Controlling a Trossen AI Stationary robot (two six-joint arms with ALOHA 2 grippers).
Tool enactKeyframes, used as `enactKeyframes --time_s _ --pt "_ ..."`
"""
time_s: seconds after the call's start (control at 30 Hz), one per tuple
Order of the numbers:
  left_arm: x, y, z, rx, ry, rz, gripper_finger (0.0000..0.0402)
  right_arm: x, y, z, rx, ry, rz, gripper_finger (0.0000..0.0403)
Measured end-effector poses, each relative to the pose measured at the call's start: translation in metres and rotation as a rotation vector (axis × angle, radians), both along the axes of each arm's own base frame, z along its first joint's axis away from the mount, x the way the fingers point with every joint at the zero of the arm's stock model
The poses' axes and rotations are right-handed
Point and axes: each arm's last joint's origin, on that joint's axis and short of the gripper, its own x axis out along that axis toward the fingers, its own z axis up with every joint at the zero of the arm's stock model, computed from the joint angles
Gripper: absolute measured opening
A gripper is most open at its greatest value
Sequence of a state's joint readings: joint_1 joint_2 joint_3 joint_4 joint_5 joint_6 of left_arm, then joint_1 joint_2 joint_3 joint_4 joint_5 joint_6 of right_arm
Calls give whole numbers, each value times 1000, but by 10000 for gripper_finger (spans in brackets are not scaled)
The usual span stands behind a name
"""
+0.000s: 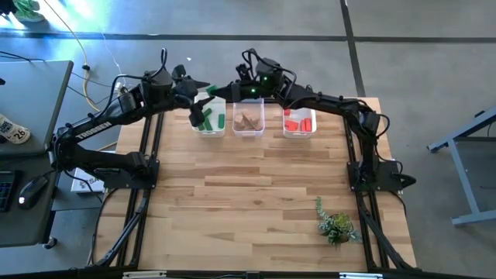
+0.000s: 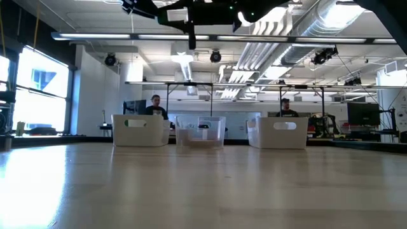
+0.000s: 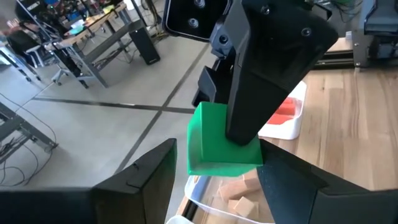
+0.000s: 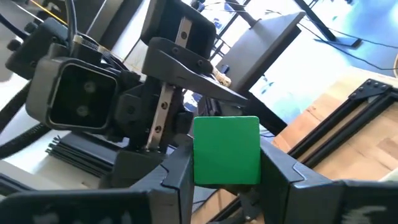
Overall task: Sort & place blocks by color
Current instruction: Put the green block into the left white bin
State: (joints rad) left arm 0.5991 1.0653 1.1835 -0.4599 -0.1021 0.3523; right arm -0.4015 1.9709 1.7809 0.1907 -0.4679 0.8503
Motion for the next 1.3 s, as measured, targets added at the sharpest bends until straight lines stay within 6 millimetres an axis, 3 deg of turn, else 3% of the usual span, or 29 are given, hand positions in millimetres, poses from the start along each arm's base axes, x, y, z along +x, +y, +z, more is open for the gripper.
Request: enactKeyframes --time_s 0.33,0.6,0.97,1.3 --pt "1 0 1 5 -15 -17 195 4 10 1 18 -11 -17 103" --pt "1 0 1 40 15 -30 120 4 9 1 31 -6 -27 105" --pt "1 0 0 48 37 -27 110 4 9 0 -30 1 -60 167" --pt "-3 3 -19 -12 233 64 110 -8 -22 -3 -35 20 -142 187"
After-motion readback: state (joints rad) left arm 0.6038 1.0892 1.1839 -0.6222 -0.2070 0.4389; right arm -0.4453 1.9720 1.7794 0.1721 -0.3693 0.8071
